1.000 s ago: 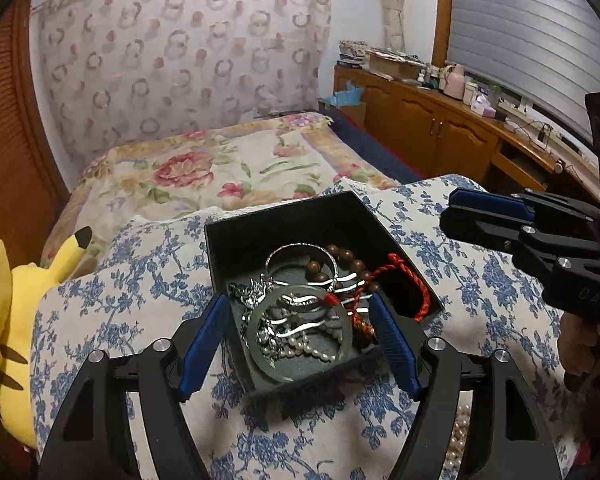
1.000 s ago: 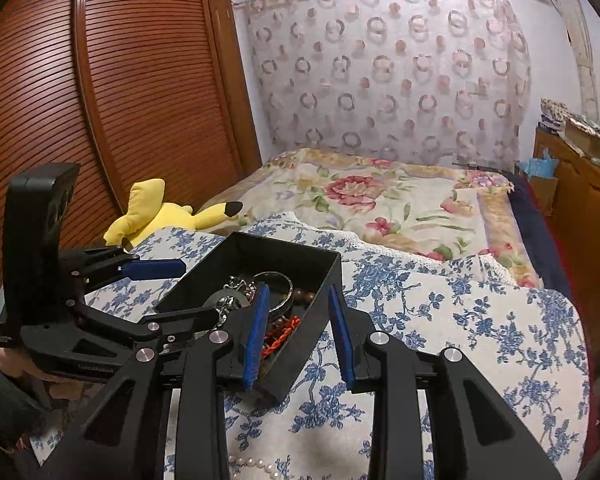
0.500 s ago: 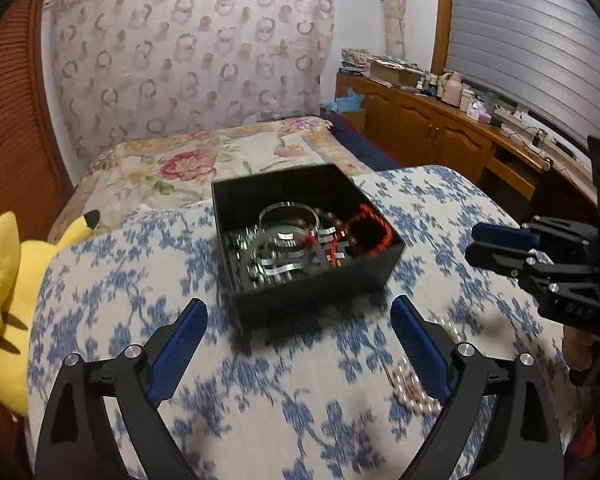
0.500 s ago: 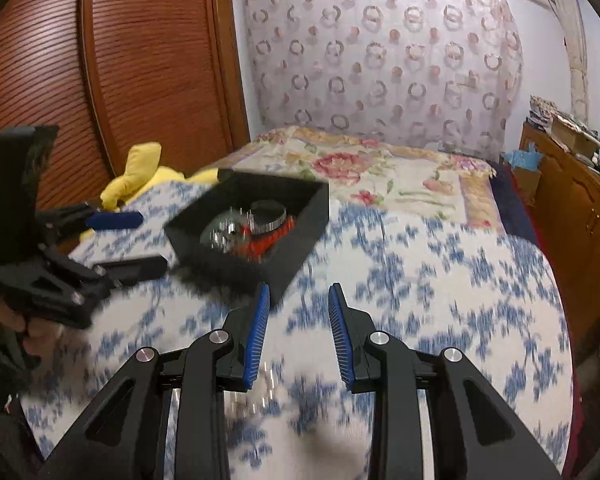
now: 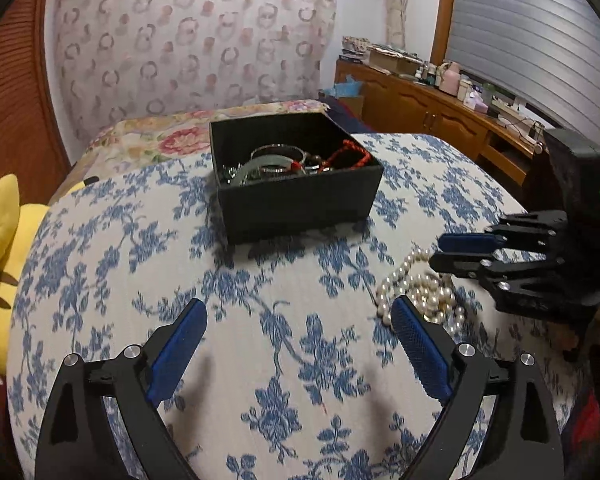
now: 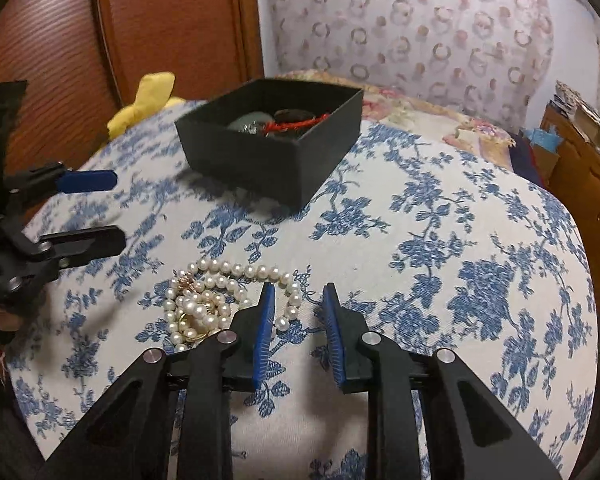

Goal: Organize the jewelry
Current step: 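Grasp the pearl necklace with the right tool, then lift the pearl necklace high off the bedspread with the right tool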

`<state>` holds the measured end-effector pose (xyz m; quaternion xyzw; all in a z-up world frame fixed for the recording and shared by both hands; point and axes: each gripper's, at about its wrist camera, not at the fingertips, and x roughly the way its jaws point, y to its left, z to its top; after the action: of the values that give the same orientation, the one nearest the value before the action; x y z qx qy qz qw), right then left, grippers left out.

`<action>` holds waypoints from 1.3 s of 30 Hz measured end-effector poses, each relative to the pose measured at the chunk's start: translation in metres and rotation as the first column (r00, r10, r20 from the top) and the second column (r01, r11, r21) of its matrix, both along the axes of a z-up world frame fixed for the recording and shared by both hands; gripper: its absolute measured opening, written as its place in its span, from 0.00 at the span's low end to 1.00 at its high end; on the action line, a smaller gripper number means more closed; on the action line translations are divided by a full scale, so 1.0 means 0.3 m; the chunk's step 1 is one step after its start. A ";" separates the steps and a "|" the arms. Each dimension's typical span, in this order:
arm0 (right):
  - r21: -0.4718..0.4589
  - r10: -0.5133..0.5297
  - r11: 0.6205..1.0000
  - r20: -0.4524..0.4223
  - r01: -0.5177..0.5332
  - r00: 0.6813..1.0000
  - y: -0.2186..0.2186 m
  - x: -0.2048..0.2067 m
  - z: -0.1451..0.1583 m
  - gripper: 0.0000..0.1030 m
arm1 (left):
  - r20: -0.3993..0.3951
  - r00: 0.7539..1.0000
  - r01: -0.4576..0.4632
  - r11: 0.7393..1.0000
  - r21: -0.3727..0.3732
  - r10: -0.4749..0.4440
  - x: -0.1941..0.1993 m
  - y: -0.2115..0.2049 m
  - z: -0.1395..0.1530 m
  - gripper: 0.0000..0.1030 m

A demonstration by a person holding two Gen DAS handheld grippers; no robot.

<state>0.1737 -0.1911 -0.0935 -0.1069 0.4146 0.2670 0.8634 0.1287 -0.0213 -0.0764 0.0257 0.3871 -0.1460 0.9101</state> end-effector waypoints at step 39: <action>0.136 -0.040 0.991 0.398 -0.016 0.917 -0.104 -0.229 0.543 0.08 | -0.016 1.000 0.020 1.000 -0.010 -0.021 -0.066 -0.045 0.001 0.87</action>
<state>0.1051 -0.2224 0.0693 -0.0975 0.2111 0.2620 0.9366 0.1090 -0.0347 -0.0762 0.0239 0.3931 -0.1575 0.9056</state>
